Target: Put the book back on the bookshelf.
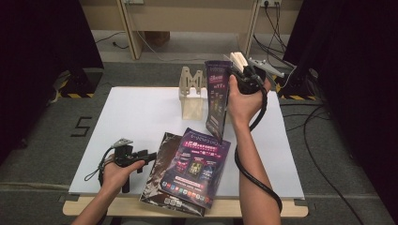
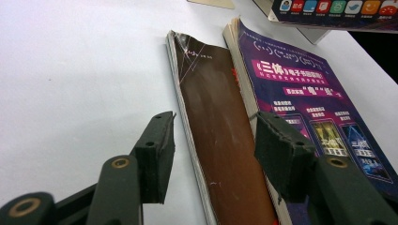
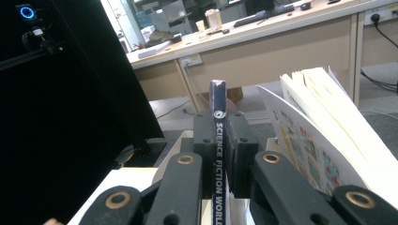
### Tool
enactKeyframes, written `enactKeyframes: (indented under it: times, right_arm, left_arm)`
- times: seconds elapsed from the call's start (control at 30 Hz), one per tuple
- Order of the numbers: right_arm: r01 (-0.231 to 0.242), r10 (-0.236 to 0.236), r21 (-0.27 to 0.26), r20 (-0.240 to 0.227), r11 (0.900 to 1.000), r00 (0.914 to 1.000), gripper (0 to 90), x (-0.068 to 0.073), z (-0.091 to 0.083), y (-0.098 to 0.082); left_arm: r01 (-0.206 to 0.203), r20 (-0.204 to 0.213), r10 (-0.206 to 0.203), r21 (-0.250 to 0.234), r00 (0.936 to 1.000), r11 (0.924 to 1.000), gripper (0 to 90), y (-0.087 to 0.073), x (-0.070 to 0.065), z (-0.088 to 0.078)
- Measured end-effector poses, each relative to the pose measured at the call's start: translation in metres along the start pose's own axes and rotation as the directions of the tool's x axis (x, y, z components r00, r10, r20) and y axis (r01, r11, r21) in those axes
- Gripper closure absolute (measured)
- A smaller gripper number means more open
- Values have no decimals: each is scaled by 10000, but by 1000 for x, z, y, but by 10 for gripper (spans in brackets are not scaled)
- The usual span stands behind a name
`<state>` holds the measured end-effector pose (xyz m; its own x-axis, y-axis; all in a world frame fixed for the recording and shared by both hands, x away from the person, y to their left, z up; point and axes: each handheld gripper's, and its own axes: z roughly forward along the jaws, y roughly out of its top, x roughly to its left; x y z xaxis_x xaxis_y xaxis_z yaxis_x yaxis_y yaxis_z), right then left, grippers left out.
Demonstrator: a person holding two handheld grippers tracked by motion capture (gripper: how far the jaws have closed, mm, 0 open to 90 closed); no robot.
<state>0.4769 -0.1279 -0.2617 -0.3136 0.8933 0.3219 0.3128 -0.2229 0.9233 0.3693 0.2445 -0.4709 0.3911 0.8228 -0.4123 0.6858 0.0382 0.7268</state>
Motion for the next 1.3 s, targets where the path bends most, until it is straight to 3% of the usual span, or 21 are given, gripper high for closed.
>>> enactKeyframes:
  times: [0.27,1.3]
  right_arm:
    - [132,-129,-274,109,9995,9999,847,1,8,4]
    - [319,-305,-395,370,9987,9989,847,5,30,10]
  left_arm:
    - [19,-18,-19,44,10000,10000,472,-1,1,0]
    - [24,-1,-24,70,10000,10000,471,-2,3,2]
